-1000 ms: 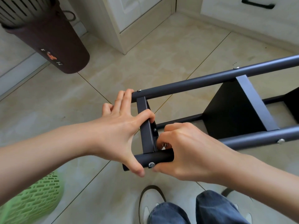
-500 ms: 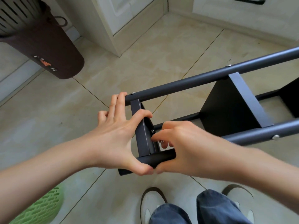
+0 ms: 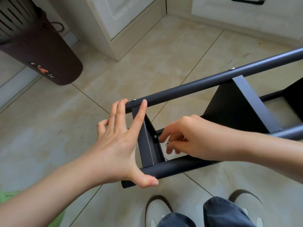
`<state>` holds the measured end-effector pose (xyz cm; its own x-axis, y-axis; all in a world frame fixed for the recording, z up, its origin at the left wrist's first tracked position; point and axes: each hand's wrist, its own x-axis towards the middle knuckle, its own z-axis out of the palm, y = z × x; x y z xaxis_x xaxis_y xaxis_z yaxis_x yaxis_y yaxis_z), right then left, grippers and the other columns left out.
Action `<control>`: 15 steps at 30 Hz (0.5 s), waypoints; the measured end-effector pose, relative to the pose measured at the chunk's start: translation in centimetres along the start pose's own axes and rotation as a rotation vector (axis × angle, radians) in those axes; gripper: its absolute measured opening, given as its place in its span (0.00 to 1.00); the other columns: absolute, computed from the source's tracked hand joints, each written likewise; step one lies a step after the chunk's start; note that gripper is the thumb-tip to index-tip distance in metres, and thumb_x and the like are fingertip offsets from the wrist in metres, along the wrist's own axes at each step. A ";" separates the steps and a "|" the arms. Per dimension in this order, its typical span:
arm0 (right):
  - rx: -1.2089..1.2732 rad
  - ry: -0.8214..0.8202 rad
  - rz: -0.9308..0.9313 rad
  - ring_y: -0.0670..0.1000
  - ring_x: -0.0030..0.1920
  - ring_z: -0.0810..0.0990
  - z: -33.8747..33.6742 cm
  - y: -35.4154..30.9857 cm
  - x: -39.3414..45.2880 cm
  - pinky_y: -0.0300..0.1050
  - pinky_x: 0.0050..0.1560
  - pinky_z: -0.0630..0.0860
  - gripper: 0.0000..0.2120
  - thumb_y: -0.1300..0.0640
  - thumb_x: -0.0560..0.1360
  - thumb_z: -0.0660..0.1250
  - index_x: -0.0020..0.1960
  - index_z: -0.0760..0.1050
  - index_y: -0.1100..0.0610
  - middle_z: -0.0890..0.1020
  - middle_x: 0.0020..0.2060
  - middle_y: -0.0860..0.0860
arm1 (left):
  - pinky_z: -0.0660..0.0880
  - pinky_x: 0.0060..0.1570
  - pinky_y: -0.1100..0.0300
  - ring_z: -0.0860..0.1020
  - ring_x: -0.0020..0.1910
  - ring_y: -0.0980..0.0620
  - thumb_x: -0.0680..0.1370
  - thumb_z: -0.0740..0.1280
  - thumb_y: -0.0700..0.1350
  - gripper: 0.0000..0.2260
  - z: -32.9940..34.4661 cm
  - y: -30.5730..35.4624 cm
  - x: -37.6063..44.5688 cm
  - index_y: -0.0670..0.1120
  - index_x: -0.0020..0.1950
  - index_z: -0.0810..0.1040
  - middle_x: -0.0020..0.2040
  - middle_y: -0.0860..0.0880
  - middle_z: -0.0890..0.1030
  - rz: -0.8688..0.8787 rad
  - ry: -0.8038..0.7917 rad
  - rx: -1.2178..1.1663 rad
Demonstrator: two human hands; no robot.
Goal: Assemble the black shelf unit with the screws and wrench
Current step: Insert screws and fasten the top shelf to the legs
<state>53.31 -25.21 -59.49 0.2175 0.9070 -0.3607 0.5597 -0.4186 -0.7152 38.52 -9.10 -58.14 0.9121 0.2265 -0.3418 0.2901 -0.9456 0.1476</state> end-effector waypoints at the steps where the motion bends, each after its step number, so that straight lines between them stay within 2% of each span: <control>1: 0.017 -0.001 0.003 0.38 0.42 0.83 0.1 0.1 0.0 0.36 0.49 0.81 0.12 0.55 0.79 0.66 0.61 0.77 0.47 0.86 0.41 0.41 | 0.47 0.72 0.45 0.26 0.76 0.47 0.44 0.61 0.80 0.71 0.0 0.1 0.0 0.60 0.72 0.20 0.77 0.45 0.31 -0.004 -0.002 -0.004; 6: 0.097 -0.005 0.025 0.38 0.41 0.83 0.2 0.5 0.1 0.35 0.48 0.80 0.06 0.56 0.80 0.66 0.56 0.76 0.50 0.86 0.41 0.43 | 0.47 0.69 0.49 0.24 0.74 0.50 0.42 0.61 0.80 0.72 -0.1 0.2 -0.1 0.61 0.70 0.18 0.76 0.51 0.28 -0.031 -0.009 -0.014; 10: 0.172 -0.048 0.014 0.39 0.39 0.83 -0.2 0.0 0.5 0.35 0.46 0.80 0.01 0.54 0.78 0.68 0.49 0.78 0.49 0.86 0.39 0.44 | 0.47 0.69 0.50 0.22 0.73 0.52 0.41 0.60 0.80 0.71 -0.2 0.4 -0.1 0.61 0.70 0.18 0.75 0.51 0.26 -0.053 -0.023 0.003; 13: 0.149 -0.061 0.031 0.40 0.36 0.82 -0.3 -0.5 1.5 0.33 0.40 0.79 0.01 0.52 0.76 0.71 0.47 0.81 0.48 0.84 0.36 0.45 | 0.45 0.68 0.53 0.20 0.71 0.54 0.41 0.60 0.80 0.70 -0.4 0.5 -0.1 0.63 0.70 0.18 0.74 0.53 0.25 -0.055 -0.028 -0.012; 15: 0.155 -0.108 0.061 0.43 0.37 0.83 -0.2 -0.8 2.2 0.35 0.41 0.80 0.02 0.54 0.76 0.71 0.48 0.82 0.51 0.85 0.36 0.48 | 0.45 0.68 0.53 0.20 0.71 0.54 0.41 0.59 0.79 0.70 -0.4 0.5 -0.1 0.63 0.70 0.19 0.73 0.54 0.24 -0.057 -0.032 -0.019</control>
<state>53.56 -22.86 -59.62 0.1556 0.8732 -0.4619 0.4165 -0.4820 -0.7709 38.64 -9.52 -57.67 0.8843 0.2717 -0.3798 0.3469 -0.9267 0.1446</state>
